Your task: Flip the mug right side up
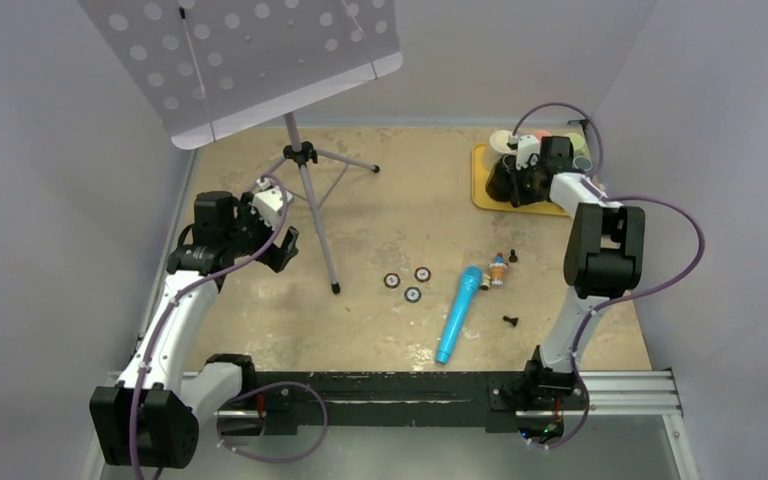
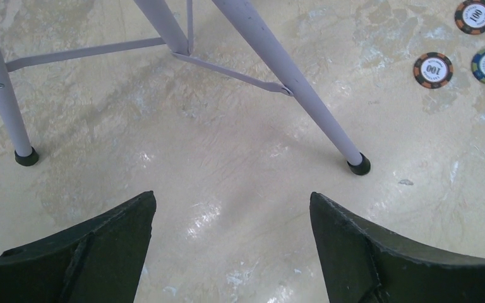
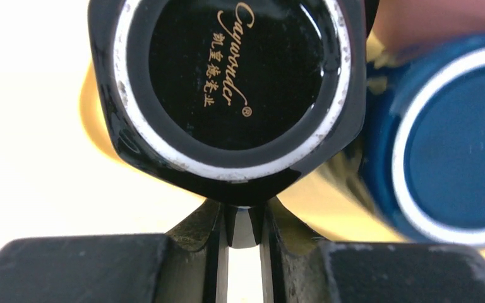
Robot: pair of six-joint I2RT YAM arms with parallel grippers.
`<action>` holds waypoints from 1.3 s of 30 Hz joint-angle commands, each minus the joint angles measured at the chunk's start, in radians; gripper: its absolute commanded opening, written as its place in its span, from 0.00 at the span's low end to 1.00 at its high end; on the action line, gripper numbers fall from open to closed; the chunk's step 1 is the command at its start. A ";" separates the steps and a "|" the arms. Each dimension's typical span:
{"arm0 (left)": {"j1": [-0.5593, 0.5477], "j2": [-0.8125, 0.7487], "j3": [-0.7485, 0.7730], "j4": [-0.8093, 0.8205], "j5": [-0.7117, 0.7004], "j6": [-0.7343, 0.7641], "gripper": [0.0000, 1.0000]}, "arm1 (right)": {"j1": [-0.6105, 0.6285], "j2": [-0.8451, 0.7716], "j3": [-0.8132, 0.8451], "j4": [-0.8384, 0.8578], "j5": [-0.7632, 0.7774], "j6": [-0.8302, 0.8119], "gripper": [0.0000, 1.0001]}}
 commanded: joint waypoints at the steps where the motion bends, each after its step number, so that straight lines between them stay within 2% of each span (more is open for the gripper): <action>1: 0.004 -0.042 0.132 -0.232 0.060 0.062 0.94 | 0.008 -0.219 -0.037 0.087 -0.069 0.096 0.00; 4: 0.003 -0.073 0.203 -0.398 0.142 0.094 0.90 | 0.019 -0.370 -0.116 0.168 -0.104 0.194 0.00; 8: 0.003 -0.091 0.274 -0.612 0.400 0.137 0.80 | 0.062 -0.562 -0.224 0.230 -0.117 0.320 0.00; 9: 0.000 -0.097 0.288 -0.653 0.483 0.151 0.78 | 0.085 -0.621 -0.249 0.240 -0.117 0.341 0.00; 11: -0.003 -0.109 0.319 -0.661 0.555 0.098 0.76 | 0.164 -0.711 -0.295 0.261 -0.119 0.380 0.00; 13: -0.010 -0.109 0.348 -0.597 0.591 -0.023 0.75 | 0.244 -0.789 -0.335 0.280 -0.127 0.437 0.00; 16: -0.045 -0.114 0.336 -0.340 0.528 -0.335 0.74 | 0.376 -0.876 -0.374 0.342 -0.154 0.527 0.00; 20: -0.154 -0.086 0.308 -0.093 0.430 -0.635 0.74 | 0.537 -0.957 -0.464 0.574 -0.289 0.732 0.00; 22: -0.189 -0.059 0.297 0.011 0.448 -0.797 0.74 | 0.604 -0.986 -0.510 0.717 -0.318 0.828 0.00; 24: -0.201 -0.034 0.289 0.121 0.493 -0.917 0.75 | 0.671 -0.993 -0.515 0.773 -0.310 0.863 0.00; 26: -0.203 -0.026 0.292 0.210 0.513 -0.987 0.75 | 0.728 -0.993 -0.506 0.794 -0.303 0.873 0.00; 31: -0.213 -0.061 0.292 0.325 0.515 -1.030 0.72 | 0.800 -0.947 -0.491 0.837 -0.301 0.913 0.00; 33: -0.218 -0.057 0.289 0.354 0.531 -1.067 0.69 | 0.823 -0.924 -0.488 0.867 -0.301 0.923 0.00; 37: -0.221 -0.065 0.258 0.431 0.600 -1.125 0.53 | 0.843 -0.890 -0.472 0.883 -0.299 0.920 0.00; 39: -0.221 -0.075 0.244 0.473 0.641 -1.137 0.50 | 0.843 -0.886 -0.472 0.895 -0.298 0.921 0.00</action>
